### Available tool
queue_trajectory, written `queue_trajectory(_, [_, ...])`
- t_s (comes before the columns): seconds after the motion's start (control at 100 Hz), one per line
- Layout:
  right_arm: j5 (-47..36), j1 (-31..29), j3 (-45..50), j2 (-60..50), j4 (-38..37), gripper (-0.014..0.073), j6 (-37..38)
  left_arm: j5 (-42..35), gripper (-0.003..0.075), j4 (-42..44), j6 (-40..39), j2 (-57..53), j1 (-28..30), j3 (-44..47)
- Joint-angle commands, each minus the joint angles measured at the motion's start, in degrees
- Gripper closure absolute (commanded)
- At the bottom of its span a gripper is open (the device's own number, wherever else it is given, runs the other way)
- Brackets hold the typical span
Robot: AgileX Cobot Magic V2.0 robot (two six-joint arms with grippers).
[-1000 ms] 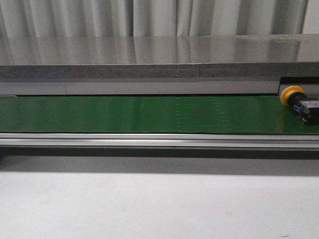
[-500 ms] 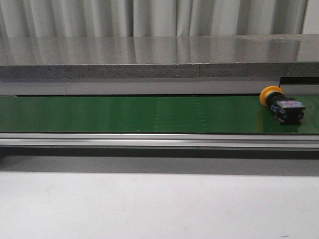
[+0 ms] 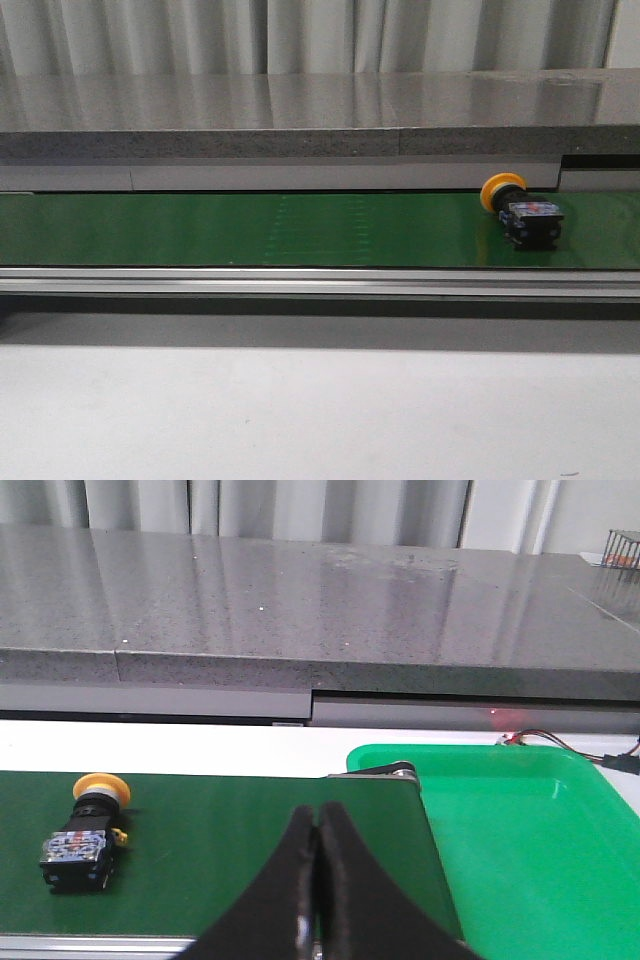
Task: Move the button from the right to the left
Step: 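Let the belt carry the button toward the left gripper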
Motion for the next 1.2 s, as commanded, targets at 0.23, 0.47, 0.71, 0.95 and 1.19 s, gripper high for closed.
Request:
queue_trajectory(0.23, [-7.2,0.0,0.8,-3.6,-6.5,0.0659,9.1,-4.9,0.0741,-0.5,-0.5,-1.8,0.2,2.6])
queue_trajectory(0.47, [-5.8,0.0,0.8,-3.6,-8.8,0.0659,9.0,-4.9,0.0741,-0.5,-0.5,-1.8,0.2,2.6])
queue_trajectory(0.71, [-5.2,0.0,0.8,-3.6,-9.0,0.0659,9.0,-4.9,0.0741,-0.5,-0.5,-1.8,0.2,2.6])
queue_trajectory(0.95, [-5.1,0.0,0.8,-3.6,-9.0,0.0659,9.0,-4.9,0.0741,-0.5,-0.5,-1.8,0.2,2.6])
queue_trajectory(1.19, [-5.1,0.0,0.8,-3.6,-9.0,0.0659,9.0,-4.9,0.0741,-0.5,-0.5,-1.8,0.2,2.6])
